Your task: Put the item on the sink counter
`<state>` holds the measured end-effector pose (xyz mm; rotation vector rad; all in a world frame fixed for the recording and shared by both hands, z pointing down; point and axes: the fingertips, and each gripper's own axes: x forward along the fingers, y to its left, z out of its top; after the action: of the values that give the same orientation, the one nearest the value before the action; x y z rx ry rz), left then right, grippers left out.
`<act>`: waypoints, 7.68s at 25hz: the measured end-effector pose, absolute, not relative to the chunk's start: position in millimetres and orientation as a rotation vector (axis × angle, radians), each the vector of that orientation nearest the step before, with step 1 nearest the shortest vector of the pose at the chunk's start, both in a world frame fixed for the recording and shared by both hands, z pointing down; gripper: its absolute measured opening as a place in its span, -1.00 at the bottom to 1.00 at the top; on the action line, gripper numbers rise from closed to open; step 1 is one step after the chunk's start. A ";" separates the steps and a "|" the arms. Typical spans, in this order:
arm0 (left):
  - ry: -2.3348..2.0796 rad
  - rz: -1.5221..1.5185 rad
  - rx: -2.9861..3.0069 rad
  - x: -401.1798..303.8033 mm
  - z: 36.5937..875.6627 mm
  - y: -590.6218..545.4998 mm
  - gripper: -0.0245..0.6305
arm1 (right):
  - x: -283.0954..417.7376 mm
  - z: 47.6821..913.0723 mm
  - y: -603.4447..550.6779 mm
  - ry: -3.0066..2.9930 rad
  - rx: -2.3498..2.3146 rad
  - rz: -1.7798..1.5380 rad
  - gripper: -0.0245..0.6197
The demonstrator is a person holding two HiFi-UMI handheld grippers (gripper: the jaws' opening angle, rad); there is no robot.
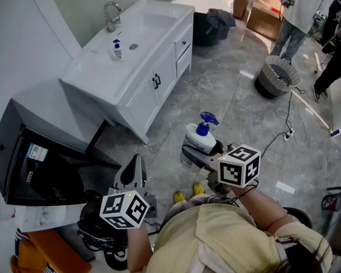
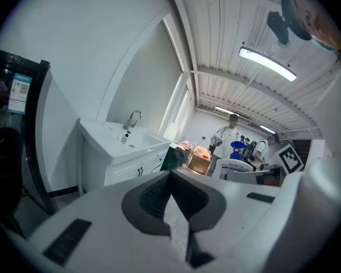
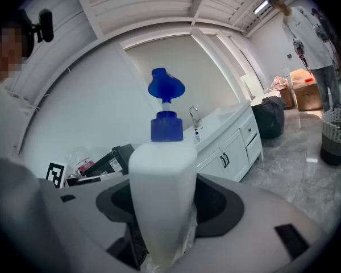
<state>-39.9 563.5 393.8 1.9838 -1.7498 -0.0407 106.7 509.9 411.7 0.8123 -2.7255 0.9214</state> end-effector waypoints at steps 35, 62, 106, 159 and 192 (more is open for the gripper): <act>-1.724 -0.016 1.964 -3.2 406.6 503.7 -0.81 | 139.8 423.3 458.9 -2.693 0.823 0.944 -0.06; -1.678 0.005 1.960 -34.2 426.1 407.1 -0.81 | 96.7 447.0 384.5 -2.641 0.793 0.943 -0.06; -1.522 0.047 2.034 -148.8 430.7 254.9 -0.81 | -26.1 448.6 232.9 -2.572 0.935 0.954 -0.06; -1.671 0.040 1.960 -76.1 420.2 -18.5 -0.81 | 43.8 445.2 -51.3 -2.636 0.805 0.948 -0.06; -1.673 -0.103 1.936 -178.8 417.5 -111.4 -0.81 | -72.2 426.9 -172.7 -2.667 0.748 0.794 -0.06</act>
<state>-178.8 -111.4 417.5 1.9362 -1.6731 -0.1031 -72.2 -172.7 426.9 0.7478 -2.6671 0.7941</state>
